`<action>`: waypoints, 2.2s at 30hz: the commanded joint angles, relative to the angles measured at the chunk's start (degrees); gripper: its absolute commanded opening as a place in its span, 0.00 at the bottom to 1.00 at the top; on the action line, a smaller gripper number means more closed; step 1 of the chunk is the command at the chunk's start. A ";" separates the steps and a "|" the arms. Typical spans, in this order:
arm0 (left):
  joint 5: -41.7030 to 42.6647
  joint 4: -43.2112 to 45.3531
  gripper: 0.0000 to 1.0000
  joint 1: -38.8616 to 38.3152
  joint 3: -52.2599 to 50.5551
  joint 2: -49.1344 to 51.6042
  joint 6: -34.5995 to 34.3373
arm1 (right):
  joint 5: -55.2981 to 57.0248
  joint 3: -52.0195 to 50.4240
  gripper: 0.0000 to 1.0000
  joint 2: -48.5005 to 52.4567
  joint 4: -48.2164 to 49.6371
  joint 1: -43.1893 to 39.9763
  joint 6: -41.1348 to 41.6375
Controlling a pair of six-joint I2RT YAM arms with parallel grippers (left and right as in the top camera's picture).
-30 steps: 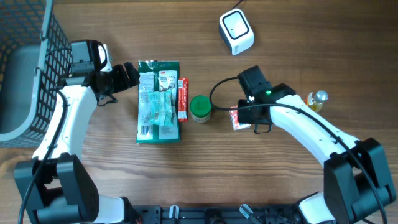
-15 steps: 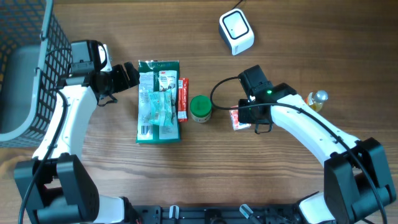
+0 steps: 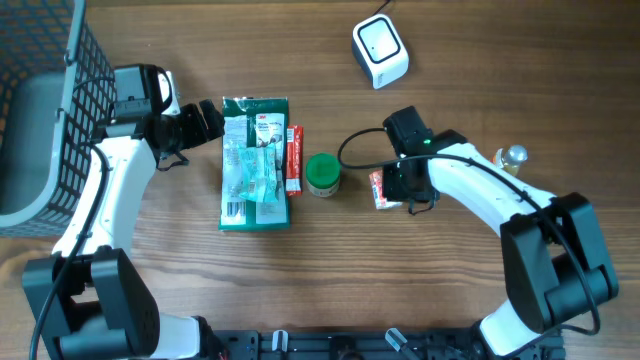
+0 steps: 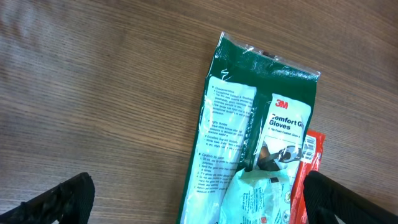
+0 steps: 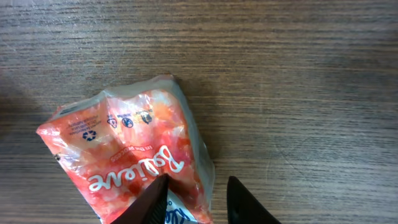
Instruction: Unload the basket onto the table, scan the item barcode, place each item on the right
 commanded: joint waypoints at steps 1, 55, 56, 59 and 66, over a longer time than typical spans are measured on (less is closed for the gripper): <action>-0.37 0.17 1.00 0.50 0.74 -0.63 0.50 | -7.72 -0.94 0.36 2.93 0.87 -1.09 -7.50; -0.37 0.17 1.00 0.50 0.74 -0.63 0.50 | -91.67 1.86 0.04 -7.78 11.17 -7.54 -9.29; -0.37 0.17 1.00 0.50 0.74 -0.63 0.50 | -91.65 1.86 0.04 -7.78 11.17 -7.50 -9.29; -0.37 0.17 1.00 0.50 0.74 -0.63 0.50 | -91.62 1.86 0.04 -7.78 11.21 -7.50 -9.33; -0.37 0.17 1.00 0.50 0.74 -0.63 0.50 | -91.62 1.86 0.04 -7.78 11.61 -7.50 -9.31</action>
